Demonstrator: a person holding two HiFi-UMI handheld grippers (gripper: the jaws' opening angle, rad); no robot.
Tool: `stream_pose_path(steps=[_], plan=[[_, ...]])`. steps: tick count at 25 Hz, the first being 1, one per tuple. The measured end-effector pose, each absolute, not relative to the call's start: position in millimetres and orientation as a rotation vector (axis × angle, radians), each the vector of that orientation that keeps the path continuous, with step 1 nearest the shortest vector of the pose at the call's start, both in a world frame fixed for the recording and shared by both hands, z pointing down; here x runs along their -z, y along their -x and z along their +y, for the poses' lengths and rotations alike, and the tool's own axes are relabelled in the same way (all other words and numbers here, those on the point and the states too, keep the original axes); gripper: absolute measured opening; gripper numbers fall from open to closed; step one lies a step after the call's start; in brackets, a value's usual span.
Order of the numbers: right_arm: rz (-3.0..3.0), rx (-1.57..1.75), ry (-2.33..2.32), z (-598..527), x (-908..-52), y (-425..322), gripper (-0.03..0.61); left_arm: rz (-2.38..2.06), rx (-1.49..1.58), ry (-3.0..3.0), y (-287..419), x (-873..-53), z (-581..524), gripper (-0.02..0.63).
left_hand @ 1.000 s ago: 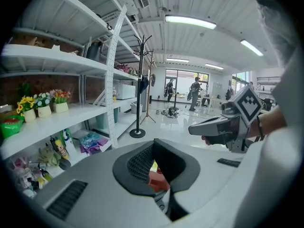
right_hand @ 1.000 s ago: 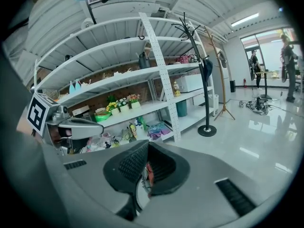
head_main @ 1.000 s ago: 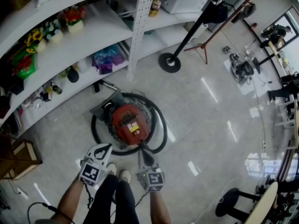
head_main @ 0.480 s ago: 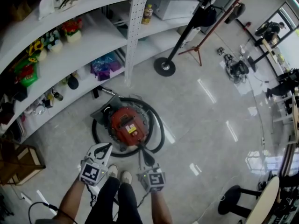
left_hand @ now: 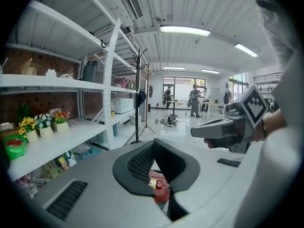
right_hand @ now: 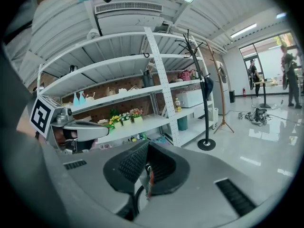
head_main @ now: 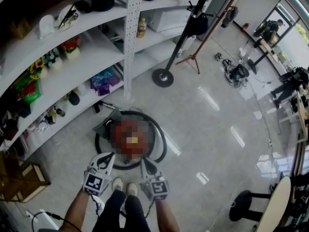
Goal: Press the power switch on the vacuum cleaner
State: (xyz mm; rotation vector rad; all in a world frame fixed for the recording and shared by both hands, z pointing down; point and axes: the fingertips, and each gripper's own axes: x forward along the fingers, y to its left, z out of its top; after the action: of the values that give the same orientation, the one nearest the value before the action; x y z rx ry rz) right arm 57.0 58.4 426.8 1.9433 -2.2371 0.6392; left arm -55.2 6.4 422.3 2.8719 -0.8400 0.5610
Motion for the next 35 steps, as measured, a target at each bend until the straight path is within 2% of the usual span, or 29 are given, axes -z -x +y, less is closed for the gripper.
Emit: stream_pose_path(steps=[35], plan=[[-2.299,-0.568,-1.957,73,-305,-46,0.012,-0.839,-0.479,-2.932,52,-295,24,0.006]])
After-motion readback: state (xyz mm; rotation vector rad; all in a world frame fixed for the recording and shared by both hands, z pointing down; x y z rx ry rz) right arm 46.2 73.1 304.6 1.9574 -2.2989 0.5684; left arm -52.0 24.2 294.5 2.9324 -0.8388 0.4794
